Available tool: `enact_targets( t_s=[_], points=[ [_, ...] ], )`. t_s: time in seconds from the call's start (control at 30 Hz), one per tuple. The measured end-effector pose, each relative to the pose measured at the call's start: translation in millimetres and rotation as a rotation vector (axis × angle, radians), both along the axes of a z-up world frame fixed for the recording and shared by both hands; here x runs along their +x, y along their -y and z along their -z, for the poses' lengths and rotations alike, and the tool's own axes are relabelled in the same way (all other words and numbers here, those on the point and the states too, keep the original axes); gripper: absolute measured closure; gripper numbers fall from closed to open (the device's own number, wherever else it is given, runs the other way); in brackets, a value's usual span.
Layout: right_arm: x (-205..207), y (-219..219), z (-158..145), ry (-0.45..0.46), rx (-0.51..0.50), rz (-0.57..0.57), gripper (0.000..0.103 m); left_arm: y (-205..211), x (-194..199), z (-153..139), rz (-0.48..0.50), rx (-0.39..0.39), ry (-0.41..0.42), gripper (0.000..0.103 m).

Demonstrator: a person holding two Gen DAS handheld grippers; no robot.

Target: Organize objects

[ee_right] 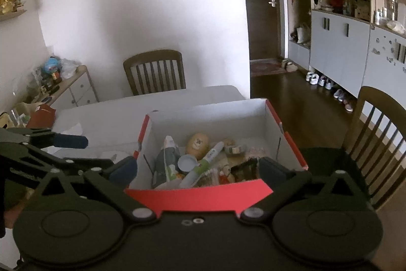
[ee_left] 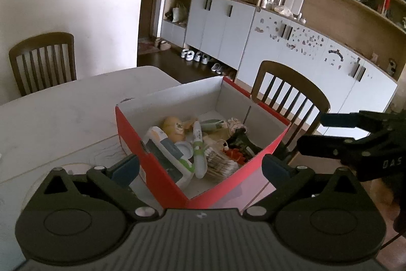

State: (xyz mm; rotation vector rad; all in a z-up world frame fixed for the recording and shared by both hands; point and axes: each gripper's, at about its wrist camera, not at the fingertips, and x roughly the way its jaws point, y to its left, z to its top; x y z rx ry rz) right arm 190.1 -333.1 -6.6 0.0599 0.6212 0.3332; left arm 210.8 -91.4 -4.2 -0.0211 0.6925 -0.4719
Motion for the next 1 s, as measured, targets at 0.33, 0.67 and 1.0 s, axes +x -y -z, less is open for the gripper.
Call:
enact_targets(
  t_s=[0.33,0.67,1.0],
  points=[
    [-6.7,1.9,4.4,-0.015,0.002,0.012,0.001,2.6,-6.0,-1.2,-0.018,0.012,0.023,0.000],
    [-8.3,1.3,5.8,-0.018,-0.001,0.010,0.001,7.9,-11.6,-1.1,0.002,0.028,0.056,0.000],
    [-8.2,1.4,8.0,-0.021,-0.001,0.014,0.001,4.0,-8.9,1.0,-0.020,0.036,0.059,0.000]
  ],
)
